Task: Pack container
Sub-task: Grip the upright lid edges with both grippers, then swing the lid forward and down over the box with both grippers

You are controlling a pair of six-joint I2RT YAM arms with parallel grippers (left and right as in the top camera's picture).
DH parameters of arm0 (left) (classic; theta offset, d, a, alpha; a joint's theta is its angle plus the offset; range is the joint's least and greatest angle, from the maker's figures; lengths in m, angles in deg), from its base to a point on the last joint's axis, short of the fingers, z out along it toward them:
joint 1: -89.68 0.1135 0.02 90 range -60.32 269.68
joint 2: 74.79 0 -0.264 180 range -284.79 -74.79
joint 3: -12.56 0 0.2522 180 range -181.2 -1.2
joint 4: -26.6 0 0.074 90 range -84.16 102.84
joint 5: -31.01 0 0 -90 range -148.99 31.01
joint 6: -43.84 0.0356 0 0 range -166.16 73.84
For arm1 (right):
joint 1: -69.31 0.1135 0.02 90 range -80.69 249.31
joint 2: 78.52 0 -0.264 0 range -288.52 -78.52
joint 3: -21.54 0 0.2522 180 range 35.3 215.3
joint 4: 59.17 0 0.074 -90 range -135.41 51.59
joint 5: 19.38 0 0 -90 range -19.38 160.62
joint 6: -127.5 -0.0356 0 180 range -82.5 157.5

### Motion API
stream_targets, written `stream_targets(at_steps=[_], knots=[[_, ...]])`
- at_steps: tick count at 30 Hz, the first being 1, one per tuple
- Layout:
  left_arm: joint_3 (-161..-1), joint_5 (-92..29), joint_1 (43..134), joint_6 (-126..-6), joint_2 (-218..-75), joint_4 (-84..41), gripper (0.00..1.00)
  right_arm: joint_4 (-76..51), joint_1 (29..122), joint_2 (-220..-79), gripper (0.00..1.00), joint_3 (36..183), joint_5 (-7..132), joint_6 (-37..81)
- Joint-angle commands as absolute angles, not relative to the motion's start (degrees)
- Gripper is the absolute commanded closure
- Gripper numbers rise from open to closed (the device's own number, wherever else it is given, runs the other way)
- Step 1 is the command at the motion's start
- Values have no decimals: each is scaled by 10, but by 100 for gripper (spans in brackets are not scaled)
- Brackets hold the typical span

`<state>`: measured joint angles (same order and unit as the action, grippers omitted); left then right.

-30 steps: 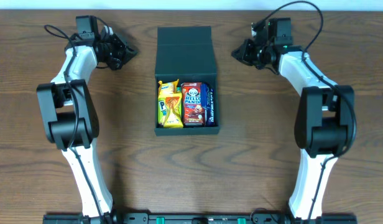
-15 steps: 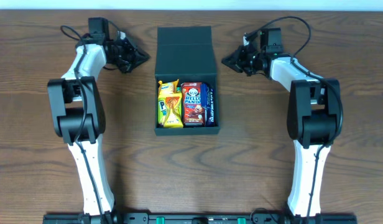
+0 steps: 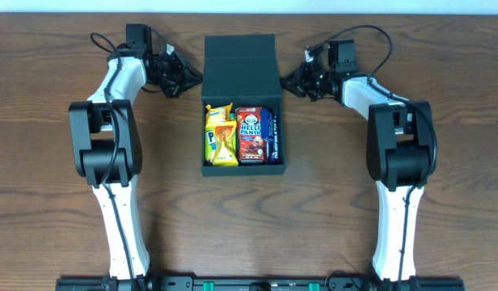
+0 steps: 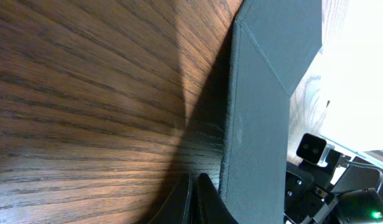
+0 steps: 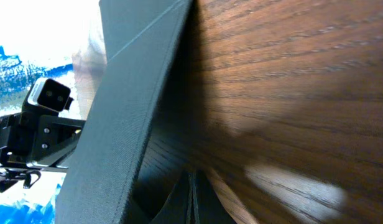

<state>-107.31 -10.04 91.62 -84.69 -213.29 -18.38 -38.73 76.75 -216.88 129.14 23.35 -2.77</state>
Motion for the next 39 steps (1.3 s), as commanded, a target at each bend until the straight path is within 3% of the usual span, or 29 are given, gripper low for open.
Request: stream_targets(at_steps=[1, 20, 29, 39], knots=[[-1086, -81, 907, -826, -2142, -185, 94, -397, 773, -2175, 99, 1300, 209, -34], [-1087, 50, 905, -762, -2135, -104, 94, -597, 762, -2175, 98, 1300, 21, 3], [-1087, 56, 905, -709, -2091, -66, 94, -694, 757, -2174, 99, 1301, -82, -16], [-1087, 86, 920, -649, -2033, -66, 94, -705, 757, -2174, 98, 1301, -178, -17]])
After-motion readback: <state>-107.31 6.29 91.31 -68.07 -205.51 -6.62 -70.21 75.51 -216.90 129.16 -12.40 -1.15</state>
